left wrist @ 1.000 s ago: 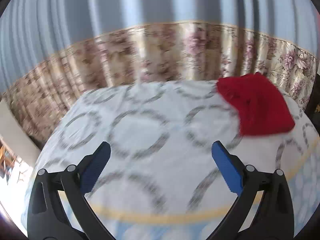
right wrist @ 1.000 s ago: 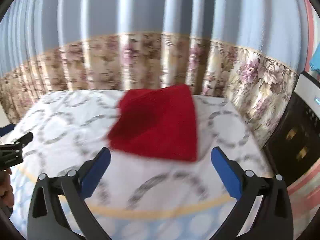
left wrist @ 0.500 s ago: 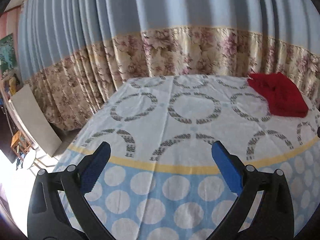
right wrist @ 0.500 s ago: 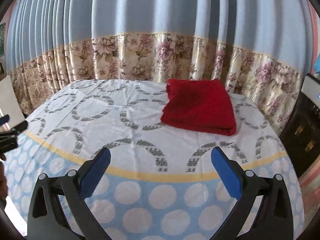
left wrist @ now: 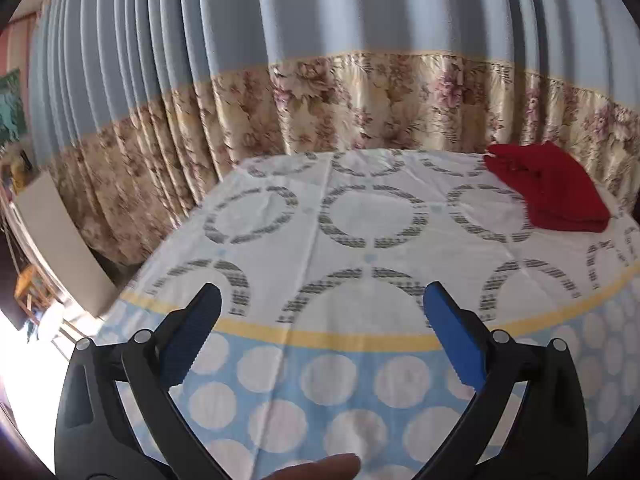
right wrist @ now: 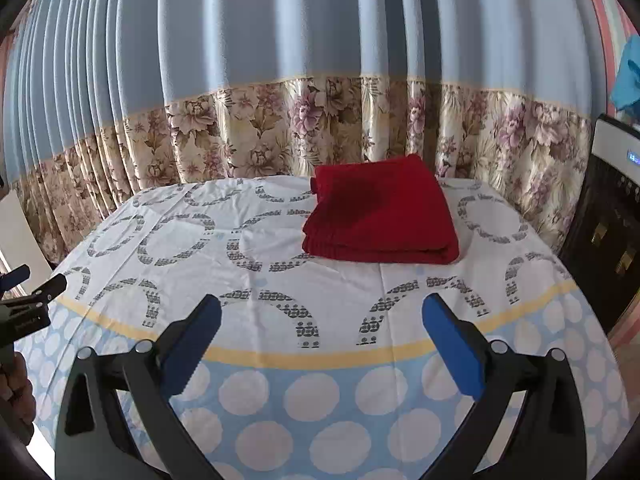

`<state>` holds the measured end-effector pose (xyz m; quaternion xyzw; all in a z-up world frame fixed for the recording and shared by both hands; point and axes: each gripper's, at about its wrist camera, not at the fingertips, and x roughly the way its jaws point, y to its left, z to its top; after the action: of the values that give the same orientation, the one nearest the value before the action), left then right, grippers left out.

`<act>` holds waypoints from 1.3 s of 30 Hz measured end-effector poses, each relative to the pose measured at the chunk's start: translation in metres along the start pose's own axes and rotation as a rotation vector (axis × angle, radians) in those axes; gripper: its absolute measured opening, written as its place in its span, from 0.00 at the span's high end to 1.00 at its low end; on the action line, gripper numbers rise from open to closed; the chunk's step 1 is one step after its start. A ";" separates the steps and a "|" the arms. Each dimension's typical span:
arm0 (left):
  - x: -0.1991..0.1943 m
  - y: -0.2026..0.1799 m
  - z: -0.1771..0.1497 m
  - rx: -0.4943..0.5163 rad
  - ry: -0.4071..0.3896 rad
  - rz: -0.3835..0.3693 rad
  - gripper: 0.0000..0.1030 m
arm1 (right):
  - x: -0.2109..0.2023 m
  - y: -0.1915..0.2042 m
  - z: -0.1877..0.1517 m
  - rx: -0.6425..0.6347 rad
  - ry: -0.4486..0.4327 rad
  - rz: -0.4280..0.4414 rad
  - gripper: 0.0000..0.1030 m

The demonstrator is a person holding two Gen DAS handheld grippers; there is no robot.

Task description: Fold small clothes

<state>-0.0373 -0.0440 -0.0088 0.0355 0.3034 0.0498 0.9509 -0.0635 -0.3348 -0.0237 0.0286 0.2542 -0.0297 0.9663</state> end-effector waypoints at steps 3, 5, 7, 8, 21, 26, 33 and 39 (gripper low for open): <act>-0.003 -0.002 -0.001 -0.007 0.005 -0.031 0.03 | -0.001 0.004 -0.002 -0.013 0.004 0.017 0.02; -0.004 -0.004 -0.001 -0.002 0.011 -0.040 0.03 | -0.002 0.006 -0.005 -0.017 0.009 0.027 0.02; -0.007 -0.006 -0.002 -0.005 0.009 -0.043 0.03 | -0.003 0.007 -0.006 -0.016 0.008 0.028 0.02; -0.008 -0.006 -0.002 -0.006 0.008 -0.043 0.03 | -0.003 0.007 -0.007 -0.014 0.009 0.030 0.02; -0.017 -0.003 0.001 -0.031 -0.001 -0.037 0.03 | -0.014 0.001 -0.004 -0.003 -0.017 0.022 0.02; -0.019 -0.001 0.000 -0.035 -0.002 -0.033 0.03 | -0.014 0.001 -0.004 -0.002 -0.016 0.024 0.02; -0.021 -0.002 0.002 -0.030 -0.004 -0.028 0.03 | -0.017 0.001 -0.006 -0.001 -0.018 0.026 0.02; -0.021 -0.002 0.002 -0.035 -0.004 -0.034 0.03 | -0.018 0.001 -0.007 -0.003 -0.018 0.023 0.02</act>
<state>-0.0530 -0.0486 0.0049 0.0137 0.3010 0.0387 0.9528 -0.0821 -0.3324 -0.0207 0.0298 0.2454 -0.0183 0.9688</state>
